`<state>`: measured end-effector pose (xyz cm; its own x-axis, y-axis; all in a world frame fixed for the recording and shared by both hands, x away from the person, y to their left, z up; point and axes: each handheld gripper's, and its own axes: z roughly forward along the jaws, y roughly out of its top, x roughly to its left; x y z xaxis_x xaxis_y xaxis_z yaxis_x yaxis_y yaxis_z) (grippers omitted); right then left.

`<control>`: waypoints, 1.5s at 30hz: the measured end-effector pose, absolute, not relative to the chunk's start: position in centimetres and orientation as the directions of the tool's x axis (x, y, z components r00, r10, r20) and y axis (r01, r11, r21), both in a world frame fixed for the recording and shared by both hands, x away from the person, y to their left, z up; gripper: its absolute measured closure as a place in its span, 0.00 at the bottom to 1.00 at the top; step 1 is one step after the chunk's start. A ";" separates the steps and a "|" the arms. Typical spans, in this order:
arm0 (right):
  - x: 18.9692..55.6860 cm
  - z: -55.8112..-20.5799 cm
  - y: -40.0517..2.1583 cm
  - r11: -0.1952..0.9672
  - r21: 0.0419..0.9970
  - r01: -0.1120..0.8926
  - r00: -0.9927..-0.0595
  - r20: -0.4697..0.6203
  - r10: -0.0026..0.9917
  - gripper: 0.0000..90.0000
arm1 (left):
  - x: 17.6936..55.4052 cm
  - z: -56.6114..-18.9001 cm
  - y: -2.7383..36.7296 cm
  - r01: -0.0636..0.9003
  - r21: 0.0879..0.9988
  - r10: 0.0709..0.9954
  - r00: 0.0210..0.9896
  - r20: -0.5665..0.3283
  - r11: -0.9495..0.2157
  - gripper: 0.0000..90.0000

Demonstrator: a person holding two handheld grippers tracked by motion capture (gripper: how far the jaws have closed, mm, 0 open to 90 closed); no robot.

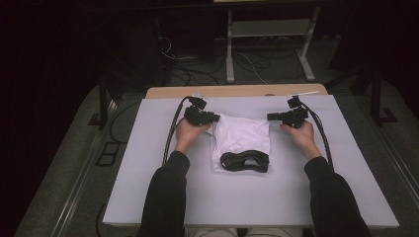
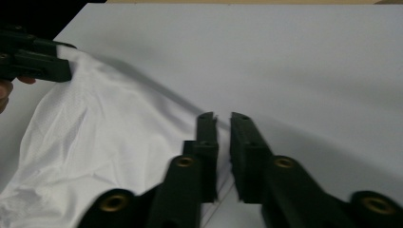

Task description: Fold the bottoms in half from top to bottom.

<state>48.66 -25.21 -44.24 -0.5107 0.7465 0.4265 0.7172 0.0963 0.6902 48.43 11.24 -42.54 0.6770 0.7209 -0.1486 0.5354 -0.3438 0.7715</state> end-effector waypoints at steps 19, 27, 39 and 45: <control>45.1 -43.1 -25.0 0.176 0.734 0.656 -0.591 0.355 0.724 0.00 | 45.7 -43.3 13.8 0.566 0.787 0.690 0.673 -0.267 -0.247 0.00; 43.3 -42.2 -26.0 0.215 0.739 0.638 -0.609 0.313 0.729 0.00 | 44.6 -42.7 14.6 0.562 0.791 0.689 0.673 -0.268 -0.241 0.00; 40.8 -40.9 -27.3 0.187 0.771 0.609 -0.616 0.311 0.724 0.00 | 42.2 -41.1 16.1 0.527 0.821 0.681 0.686 -0.256 -0.222 0.00; 39.3 -40.6 -27.5 0.192 0.782 0.593 -0.622 0.294 0.726 0.00 | 40.6 -41.0 16.8 0.513 0.828 0.679 0.693 -0.244 -0.225 0.00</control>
<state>39.30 -27.51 -40.62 -0.6223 0.7256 0.2938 0.5933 0.1923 0.7817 40.57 16.82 -41.03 0.6926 0.6787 -0.2442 0.5130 -0.2255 0.8283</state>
